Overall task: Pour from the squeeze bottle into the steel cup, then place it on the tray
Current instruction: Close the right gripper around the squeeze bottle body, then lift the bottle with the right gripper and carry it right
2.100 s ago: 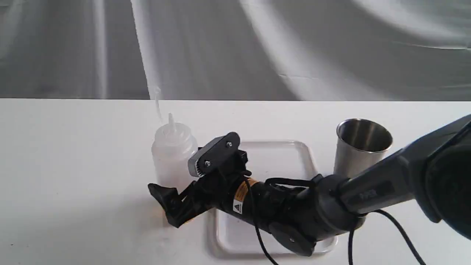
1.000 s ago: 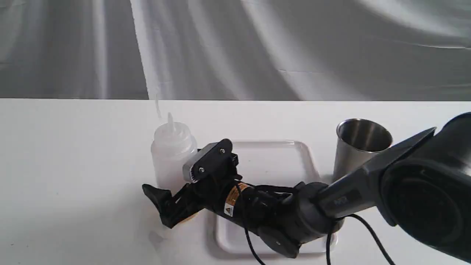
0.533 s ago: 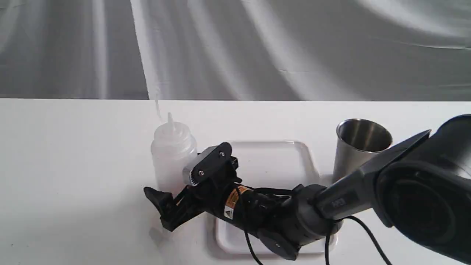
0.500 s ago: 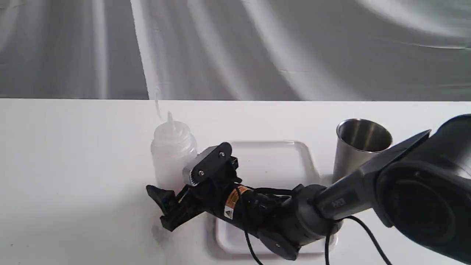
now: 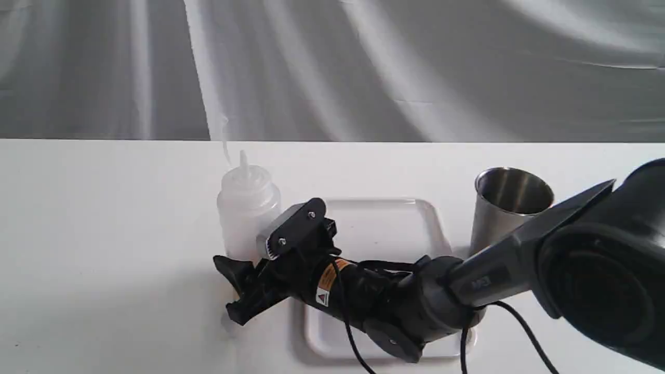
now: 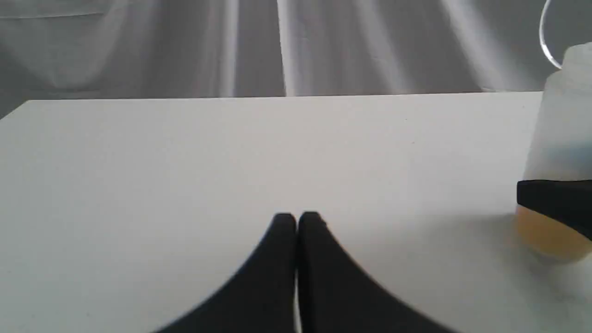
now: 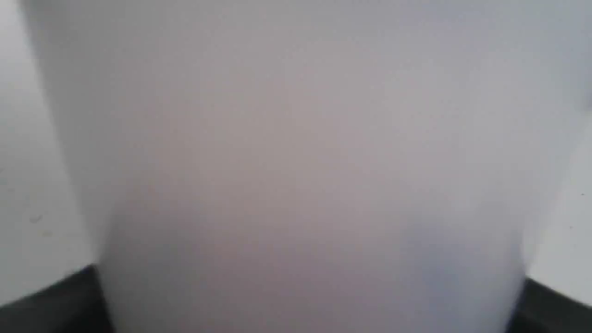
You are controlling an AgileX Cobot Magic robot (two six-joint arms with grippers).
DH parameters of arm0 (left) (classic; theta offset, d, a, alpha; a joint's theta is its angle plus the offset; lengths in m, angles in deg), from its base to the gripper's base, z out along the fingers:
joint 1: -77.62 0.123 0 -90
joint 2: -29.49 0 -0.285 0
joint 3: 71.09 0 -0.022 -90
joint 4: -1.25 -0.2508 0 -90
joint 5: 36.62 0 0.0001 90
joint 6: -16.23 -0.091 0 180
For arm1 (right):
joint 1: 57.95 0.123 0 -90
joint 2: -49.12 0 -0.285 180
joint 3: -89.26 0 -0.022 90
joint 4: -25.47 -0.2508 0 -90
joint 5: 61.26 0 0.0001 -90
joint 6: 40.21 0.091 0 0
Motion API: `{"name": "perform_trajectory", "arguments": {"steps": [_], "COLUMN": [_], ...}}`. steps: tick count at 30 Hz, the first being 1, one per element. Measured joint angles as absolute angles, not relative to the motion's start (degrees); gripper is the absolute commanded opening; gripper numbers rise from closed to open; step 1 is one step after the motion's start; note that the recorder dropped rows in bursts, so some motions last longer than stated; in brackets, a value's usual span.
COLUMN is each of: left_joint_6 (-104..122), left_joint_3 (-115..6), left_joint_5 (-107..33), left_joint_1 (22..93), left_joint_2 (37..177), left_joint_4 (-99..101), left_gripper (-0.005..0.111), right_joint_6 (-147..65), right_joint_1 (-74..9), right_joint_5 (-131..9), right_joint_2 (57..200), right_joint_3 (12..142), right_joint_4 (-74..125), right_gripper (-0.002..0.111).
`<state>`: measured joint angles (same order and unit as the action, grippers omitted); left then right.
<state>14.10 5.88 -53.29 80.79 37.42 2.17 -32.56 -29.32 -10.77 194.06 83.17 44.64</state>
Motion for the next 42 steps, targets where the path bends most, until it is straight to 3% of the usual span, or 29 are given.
{"name": "perform_trajectory", "arguments": {"steps": [21,42], "left_joint_6": [14.1,14.1], "left_joint_3": [5.88,5.88], "left_joint_5": [-53.29,-53.29], "left_joint_1": [80.79,80.79], "left_joint_2": [37.42,37.42], "left_joint_4": [2.17,2.17], "left_gripper": [0.0,0.0], "right_joint_6": [-32.56,-26.1], "right_joint_1": [-29.32,-29.32], "right_joint_5": [-22.57,-44.59], "right_joint_2": [172.81,148.45], "right_joint_3": [83.17,83.17], "right_joint_4": [45.22,55.01], "right_gripper": [0.0,0.0]}}
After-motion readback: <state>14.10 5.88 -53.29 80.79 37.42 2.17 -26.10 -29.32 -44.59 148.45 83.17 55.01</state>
